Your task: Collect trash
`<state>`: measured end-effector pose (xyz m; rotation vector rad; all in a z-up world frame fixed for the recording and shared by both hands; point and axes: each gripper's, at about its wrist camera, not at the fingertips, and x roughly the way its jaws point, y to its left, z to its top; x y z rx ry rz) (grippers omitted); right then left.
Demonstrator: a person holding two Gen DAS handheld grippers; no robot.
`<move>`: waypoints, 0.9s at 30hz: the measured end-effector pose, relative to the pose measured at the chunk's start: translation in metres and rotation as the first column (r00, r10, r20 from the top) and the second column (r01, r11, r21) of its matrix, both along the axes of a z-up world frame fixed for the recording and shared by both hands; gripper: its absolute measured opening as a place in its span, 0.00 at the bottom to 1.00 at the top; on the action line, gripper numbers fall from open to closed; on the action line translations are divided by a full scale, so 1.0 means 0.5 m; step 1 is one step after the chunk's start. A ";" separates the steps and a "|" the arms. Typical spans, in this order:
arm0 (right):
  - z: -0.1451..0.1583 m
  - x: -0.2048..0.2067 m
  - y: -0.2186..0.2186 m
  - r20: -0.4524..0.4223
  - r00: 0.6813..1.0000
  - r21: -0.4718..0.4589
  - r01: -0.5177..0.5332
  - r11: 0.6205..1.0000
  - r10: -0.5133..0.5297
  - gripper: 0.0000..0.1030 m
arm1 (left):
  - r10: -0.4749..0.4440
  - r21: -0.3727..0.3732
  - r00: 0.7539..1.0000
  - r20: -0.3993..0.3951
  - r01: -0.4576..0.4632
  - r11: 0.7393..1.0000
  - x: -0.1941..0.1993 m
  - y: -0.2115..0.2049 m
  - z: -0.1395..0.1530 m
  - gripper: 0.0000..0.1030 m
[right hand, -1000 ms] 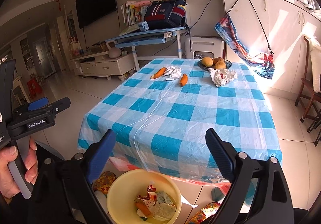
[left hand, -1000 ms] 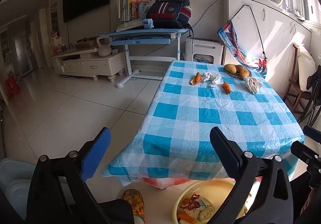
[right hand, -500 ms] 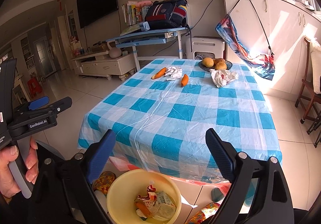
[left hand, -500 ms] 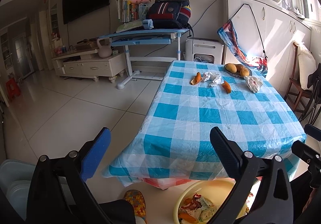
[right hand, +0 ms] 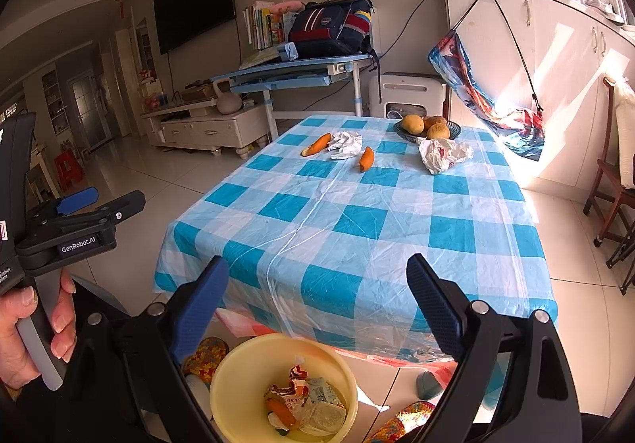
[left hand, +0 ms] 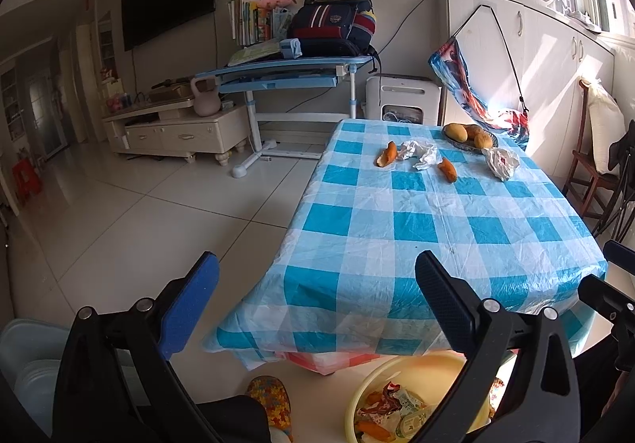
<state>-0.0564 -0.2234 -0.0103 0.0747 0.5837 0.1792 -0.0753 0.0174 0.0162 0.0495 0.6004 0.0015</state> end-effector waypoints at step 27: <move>0.001 -0.003 0.000 0.003 1.000 -0.002 -0.001 1.000 0.001 0.85 | -0.022 0.024 1.000 -0.002 0.022 0.999 0.000 -0.001 -0.010 0.93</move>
